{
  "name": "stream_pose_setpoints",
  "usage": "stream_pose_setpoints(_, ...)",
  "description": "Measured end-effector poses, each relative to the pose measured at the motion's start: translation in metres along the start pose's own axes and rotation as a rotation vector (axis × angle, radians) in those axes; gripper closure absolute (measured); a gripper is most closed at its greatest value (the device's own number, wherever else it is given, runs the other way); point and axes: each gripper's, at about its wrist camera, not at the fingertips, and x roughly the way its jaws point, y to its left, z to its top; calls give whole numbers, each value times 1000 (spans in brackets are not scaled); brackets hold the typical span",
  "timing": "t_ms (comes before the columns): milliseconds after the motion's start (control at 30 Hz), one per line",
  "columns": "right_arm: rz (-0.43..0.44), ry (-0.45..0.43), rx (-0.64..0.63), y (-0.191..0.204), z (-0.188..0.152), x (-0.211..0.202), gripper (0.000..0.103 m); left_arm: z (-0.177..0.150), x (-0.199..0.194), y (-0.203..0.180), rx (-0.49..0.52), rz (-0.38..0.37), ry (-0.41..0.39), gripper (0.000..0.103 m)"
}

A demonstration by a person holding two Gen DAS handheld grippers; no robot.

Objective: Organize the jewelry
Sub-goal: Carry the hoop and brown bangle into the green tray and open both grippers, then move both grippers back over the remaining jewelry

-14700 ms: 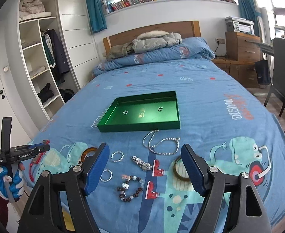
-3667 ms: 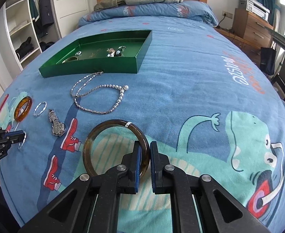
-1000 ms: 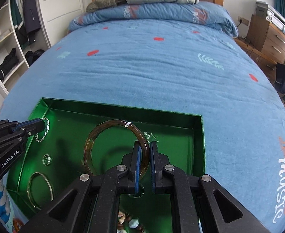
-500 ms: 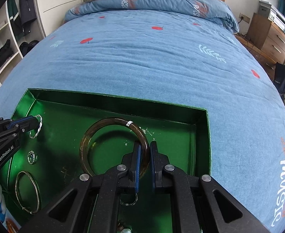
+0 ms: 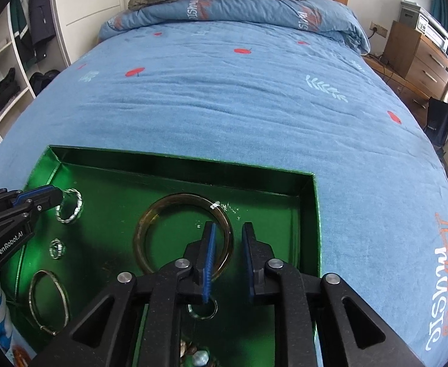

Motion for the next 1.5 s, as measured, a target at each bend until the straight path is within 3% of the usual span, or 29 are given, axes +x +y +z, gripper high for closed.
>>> stream_pose_setpoints(300, 25, -132, 10, 2, -13, -95, 64, -8, -92, 13, -8, -43, -114, 74)
stream_pose_setpoints(667, 51, -288, 5, 0, -60, -235, 61, -52, -219, 69, -46, -25, -212, 74)
stream_pose_setpoints(933, 69, -368, 19, -2, -116, -316, 59, -111, -300, 87, -39, -46, -280, 72)
stream_pose_setpoints(1233, 80, -405, 0, 1, -176, -365, 59, -173, -341, 100, -36, -44, -286, 70)
stream_pose_setpoints(1500, 123, -403, -28, 7, -208, -370, 59, -205, -340, 106, -39, -44, -275, 70)
